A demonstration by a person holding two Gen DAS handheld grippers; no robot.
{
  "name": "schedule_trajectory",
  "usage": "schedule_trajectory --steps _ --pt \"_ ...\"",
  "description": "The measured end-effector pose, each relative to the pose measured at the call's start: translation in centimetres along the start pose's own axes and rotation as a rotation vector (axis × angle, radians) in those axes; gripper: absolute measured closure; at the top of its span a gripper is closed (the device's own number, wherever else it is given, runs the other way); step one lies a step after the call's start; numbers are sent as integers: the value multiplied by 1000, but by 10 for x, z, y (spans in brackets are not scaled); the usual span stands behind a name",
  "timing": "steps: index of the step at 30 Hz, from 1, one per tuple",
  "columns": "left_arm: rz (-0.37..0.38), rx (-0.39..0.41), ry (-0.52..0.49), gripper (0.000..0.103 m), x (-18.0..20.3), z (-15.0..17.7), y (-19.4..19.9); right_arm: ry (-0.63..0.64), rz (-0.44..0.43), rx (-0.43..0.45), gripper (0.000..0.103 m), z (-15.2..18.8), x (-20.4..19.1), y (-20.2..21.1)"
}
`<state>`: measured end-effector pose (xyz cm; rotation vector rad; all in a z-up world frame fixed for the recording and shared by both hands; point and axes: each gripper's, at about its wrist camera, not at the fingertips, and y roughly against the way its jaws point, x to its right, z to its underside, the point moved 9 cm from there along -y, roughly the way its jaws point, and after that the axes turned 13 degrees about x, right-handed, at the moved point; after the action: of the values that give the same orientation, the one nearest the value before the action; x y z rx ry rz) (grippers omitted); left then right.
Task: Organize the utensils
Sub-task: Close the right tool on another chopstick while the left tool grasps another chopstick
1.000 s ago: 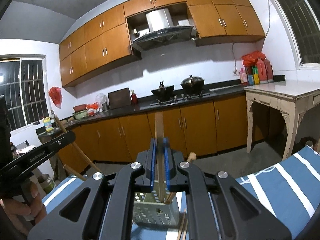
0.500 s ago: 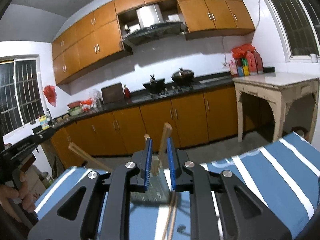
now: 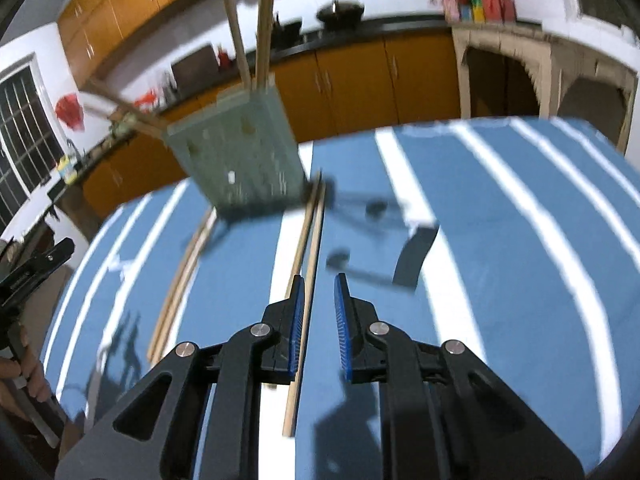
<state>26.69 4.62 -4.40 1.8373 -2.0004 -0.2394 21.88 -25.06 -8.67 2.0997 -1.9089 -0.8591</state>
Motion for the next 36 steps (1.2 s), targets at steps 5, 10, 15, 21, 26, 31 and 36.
schedule_trajectory --steps 5,10,15,21,26,31,36 --pt "27 -79 -9 83 1 31 -9 19 -13 -74 87 22 -7 -12" --pt "60 -122 -18 81 15 43 -15 56 -14 -99 87 29 -14 -17" --pt "96 -161 -22 80 27 50 -22 126 21 -114 87 36 -14 -26" --pt "131 -203 -33 80 40 59 -32 162 103 -84 95 33 0 -26" --pt "151 -239 -51 80 50 67 -41 28 198 -55 95 22 42 -21" --pt "153 -275 -89 83 58 79 -50 27 197 -54 95 21 50 -19" --pt "126 -297 -138 89 64 88 -58 37 182 -55 95 21 46 -21"
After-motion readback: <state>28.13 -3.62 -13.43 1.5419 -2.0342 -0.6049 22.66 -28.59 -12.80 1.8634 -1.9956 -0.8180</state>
